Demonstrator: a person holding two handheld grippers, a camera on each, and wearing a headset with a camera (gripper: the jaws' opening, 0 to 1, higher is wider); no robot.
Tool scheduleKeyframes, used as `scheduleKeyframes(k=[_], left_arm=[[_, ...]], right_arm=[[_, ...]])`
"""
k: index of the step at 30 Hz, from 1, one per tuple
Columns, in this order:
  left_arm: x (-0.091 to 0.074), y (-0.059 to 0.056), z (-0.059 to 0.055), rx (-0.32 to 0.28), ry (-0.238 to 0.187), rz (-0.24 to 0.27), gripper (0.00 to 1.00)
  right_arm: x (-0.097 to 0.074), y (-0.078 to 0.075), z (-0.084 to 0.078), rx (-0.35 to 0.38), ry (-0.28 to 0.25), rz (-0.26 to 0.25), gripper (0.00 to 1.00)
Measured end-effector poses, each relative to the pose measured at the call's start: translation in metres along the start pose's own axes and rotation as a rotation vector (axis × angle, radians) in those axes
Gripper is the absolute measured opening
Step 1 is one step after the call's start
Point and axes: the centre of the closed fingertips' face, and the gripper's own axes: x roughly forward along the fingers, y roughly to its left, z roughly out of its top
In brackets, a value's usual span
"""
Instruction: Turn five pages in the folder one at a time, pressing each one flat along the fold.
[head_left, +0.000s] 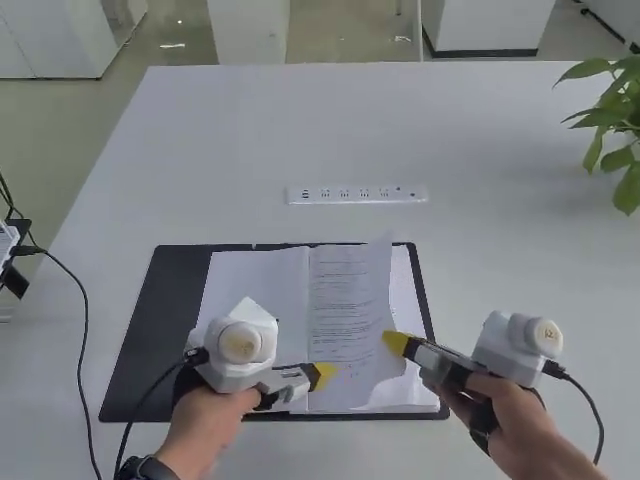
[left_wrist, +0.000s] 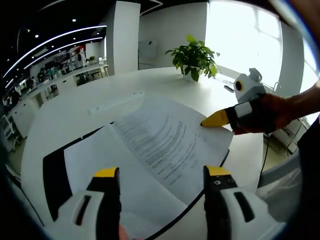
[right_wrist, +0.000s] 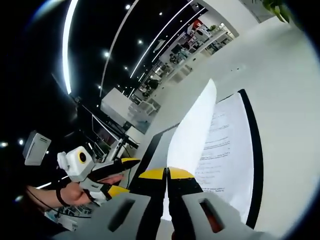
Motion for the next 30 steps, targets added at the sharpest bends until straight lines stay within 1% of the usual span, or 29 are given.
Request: scheduleKeyframes(k=[3, 4, 5, 9, 11, 15, 18, 19, 22, 26, 28, 30], left_arm=[[-0.011, 0.01, -0.004, -0.011, -0.003, 0.018, 0.69], [-0.012, 0.012, -0.004, -0.013, -0.004, 0.02, 0.69], [-0.016, 0.017, -0.006, -0.018, -0.006, 0.03, 0.69], [-0.03, 0.031, -0.01, -0.033, -0.012, 0.062, 0.69], [-0.035, 0.034, -0.011, -0.044, -0.021, 0.069, 0.7], [-0.047, 0.04, -0.014, -0.06, -0.034, 0.087, 0.71], [-0.056, 0.048, -0.021, -0.07, -0.034, 0.105, 0.73], [-0.058, 0.05, -0.022, -0.074, -0.036, 0.11, 0.73], [-0.068, 0.059, -0.027, -0.09, -0.043, 0.128, 0.73], [-0.08, 0.07, -0.032, -0.101, -0.048, 0.154, 0.73], [-0.088, 0.076, -0.035, -0.106, -0.049, 0.17, 0.73], [-0.092, 0.078, -0.037, -0.112, -0.053, 0.175, 0.73]], right_arm=[[0.006, 0.01, 0.004, -0.008, -0.007, 0.02, 0.0], [0.008, 0.012, 0.004, -0.012, -0.007, 0.025, 0.0], [0.011, 0.017, 0.004, -0.019, -0.001, 0.032, 0.0], [0.02, 0.032, 0.001, -0.042, 0.018, 0.057, 0.0], [0.024, 0.037, 0.001, -0.046, 0.019, 0.063, 0.0], [0.037, 0.05, -0.002, -0.049, 0.026, 0.084, 0.0], [0.049, 0.065, -0.004, -0.057, 0.037, 0.109, 0.0], [0.05, 0.067, -0.005, -0.06, 0.04, 0.113, 0.0], [0.061, 0.081, -0.005, -0.076, 0.053, 0.138, 0.0], [0.074, 0.094, -0.009, -0.089, 0.076, 0.161, 0.0], [0.081, 0.102, -0.011, -0.099, 0.092, 0.179, 0.0], [0.086, 0.107, -0.013, -0.105, 0.104, 0.186, 0.0]])
